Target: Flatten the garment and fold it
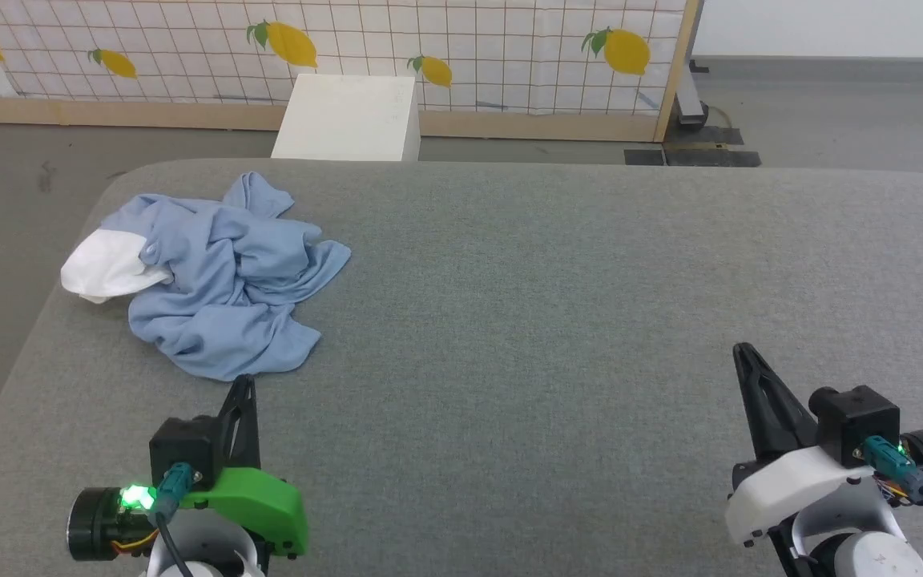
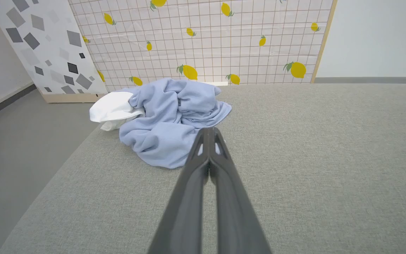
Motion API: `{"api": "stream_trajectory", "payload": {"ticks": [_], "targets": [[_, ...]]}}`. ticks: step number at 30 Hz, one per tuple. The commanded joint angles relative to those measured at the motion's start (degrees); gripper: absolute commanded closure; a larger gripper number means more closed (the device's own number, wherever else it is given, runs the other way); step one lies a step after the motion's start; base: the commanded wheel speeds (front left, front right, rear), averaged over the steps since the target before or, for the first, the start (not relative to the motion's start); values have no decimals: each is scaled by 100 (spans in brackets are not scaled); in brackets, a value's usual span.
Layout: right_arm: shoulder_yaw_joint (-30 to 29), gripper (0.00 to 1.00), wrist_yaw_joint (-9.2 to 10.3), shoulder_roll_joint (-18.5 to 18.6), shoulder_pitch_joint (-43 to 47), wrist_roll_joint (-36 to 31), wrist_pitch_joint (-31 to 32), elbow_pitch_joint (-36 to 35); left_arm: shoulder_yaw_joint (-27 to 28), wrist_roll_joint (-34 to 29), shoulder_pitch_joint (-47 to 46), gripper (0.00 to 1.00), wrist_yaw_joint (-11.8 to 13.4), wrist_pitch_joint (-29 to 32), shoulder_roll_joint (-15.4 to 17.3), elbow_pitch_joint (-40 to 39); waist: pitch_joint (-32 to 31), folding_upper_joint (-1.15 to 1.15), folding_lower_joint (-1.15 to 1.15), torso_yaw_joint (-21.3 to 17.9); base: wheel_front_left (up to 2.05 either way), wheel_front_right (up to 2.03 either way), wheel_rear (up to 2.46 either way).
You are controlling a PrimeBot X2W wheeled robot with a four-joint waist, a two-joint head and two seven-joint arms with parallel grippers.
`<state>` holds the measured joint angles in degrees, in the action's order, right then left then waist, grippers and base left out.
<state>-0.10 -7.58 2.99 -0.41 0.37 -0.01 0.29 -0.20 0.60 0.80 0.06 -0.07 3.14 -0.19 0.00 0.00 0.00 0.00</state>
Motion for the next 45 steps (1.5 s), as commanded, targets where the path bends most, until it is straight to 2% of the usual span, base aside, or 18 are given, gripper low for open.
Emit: {"api": "stream_trajectory", "payload": {"ticks": [1, 10, 11, 45], "targets": [[10, 100, 9, -12, 41, -37, 1, -29, 20, -60, -80, 100, -6, 7, -26, 19, 0, 0, 0, 0, 0, 0, 0], [10, 100, 9, -12, 41, -37, 1, -29, 20, -60, -80, 100, -6, 7, -26, 19, 0, 0, 0, 0, 0, 0, 0], [-1, 0, 0, 0, 0, 1, -1, 1, -1, 2, 1, 0, 0, -1, 1, 0, 0, 0, 0, 0, 0, 0, 0], [-374, 0, 1, -1, 82, 202, -366, 185, -140, 155, 134, 0, 216, -366, -5, -109, -22, 0, 0, 131, 0, 0, 0]]}}
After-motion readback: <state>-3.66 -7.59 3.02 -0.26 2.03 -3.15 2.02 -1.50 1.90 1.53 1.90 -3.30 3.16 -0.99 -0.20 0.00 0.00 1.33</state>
